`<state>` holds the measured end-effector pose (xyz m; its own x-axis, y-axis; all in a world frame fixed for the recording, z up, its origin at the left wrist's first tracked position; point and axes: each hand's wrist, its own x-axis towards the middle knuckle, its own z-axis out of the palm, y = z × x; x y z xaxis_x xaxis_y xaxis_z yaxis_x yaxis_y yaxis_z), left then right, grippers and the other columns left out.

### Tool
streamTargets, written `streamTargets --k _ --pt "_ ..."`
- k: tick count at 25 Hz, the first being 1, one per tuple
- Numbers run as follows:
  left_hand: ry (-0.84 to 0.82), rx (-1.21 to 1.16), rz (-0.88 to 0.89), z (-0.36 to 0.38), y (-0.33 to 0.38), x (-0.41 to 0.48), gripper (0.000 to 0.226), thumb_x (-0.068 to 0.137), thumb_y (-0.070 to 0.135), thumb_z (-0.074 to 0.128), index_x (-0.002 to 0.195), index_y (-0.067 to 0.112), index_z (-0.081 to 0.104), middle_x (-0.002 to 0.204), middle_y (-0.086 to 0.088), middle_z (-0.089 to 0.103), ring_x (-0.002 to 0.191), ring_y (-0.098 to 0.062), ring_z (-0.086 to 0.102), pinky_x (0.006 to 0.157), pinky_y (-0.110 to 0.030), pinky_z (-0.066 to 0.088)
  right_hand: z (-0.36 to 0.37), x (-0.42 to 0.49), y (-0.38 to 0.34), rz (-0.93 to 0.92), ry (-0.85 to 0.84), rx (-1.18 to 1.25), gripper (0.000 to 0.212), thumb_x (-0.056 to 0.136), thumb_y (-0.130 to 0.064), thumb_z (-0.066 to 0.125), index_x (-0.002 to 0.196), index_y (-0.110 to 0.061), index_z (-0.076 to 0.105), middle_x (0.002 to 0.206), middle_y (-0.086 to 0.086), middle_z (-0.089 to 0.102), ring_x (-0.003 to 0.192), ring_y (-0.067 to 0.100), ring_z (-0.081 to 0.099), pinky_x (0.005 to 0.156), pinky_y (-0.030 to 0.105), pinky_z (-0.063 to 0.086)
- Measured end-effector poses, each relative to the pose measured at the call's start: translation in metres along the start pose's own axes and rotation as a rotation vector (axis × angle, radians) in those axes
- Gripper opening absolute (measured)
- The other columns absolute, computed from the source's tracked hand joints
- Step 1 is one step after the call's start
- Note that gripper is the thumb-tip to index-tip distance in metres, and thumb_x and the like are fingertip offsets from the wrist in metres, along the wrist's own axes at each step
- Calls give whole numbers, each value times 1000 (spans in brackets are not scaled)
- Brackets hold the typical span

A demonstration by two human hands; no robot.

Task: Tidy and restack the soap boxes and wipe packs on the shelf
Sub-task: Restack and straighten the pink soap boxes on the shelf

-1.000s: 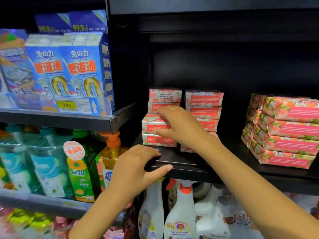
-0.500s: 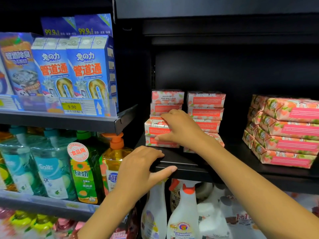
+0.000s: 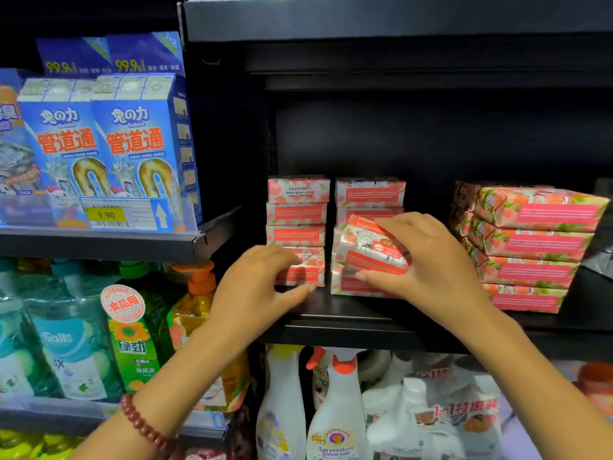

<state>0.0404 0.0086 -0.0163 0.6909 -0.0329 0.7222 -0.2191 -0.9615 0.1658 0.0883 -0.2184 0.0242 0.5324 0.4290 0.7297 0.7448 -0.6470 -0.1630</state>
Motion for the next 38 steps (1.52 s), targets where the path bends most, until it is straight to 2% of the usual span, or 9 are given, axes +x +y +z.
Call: streamTargets --k 2,5,9,12,14,17,22,28,38 --pt "-77 44 -16 6 -6 22 49 74 51 69 114 22 65 111 6 66 106 -13 57 84 -24 42 -8 -17 10 50 -11 -14 77 63 -57 70 126 -16 53 115 -1 56 104 15 49 82 28 41" --pt "-214 73 -13 17 -16 40 59 70 62 67 115 23 62 114 7 63 108 -13 55 84 -24 43 -12 -39 23 77 -25 -37 74 63 -53 73 125 -16 56 112 -1 57 102 17 50 80 31 42" --pt "-253 167 -29 27 -20 43 79 64 71 63 124 21 54 124 3 53 116 -15 44 93 -27 38 -15 -53 31 117 -8 -1 81 61 -64 59 124 -13 57 113 1 57 102 18 50 81 32 43" --pt "-277 88 -87 22 -18 36 80 55 78 62 115 27 52 118 9 53 105 -9 47 84 -24 42 -16 -52 31 113 -2 33 84 60 -67 54 124 -14 57 112 0 57 101 16 50 79 31 43" --pt "-296 19 -123 15 -15 28 71 53 77 65 107 36 46 106 19 52 89 1 47 68 -14 40 -15 -45 32 87 1 38 82 60 -66 56 124 -14 57 112 -1 56 100 14 49 78 28 40" --pt "-255 -21 -130 4 -9 16 67 51 76 66 103 40 46 98 24 52 75 6 44 60 -7 33 -10 -26 31 29 -37 16 78 64 -60 64 128 -16 54 118 -2 56 105 12 46 86 27 36" --pt "-140 -9 -76 -8 0 2 95 46 87 45 120 28 56 115 11 63 96 -5 55 69 -10 34 5 8 26 -69 -106 9 71 70 -46 73 130 -15 51 125 0 55 115 18 46 99 37 38" --pt "-59 -11 -103 -19 9 -2 96 48 85 46 121 23 57 114 6 64 101 -14 59 73 -19 39 30 20 24 -126 -184 -31 61 77 -46 69 130 -22 52 128 -4 54 119 14 43 102 32 35" --pt "37 -98 -44 -32 18 -1 88 53 76 55 117 17 59 108 1 66 89 -5 51 69 -14 37 31 10 25 -98 -107 -36 54 82 -43 64 129 -20 53 126 -3 55 118 16 46 99 34 38"
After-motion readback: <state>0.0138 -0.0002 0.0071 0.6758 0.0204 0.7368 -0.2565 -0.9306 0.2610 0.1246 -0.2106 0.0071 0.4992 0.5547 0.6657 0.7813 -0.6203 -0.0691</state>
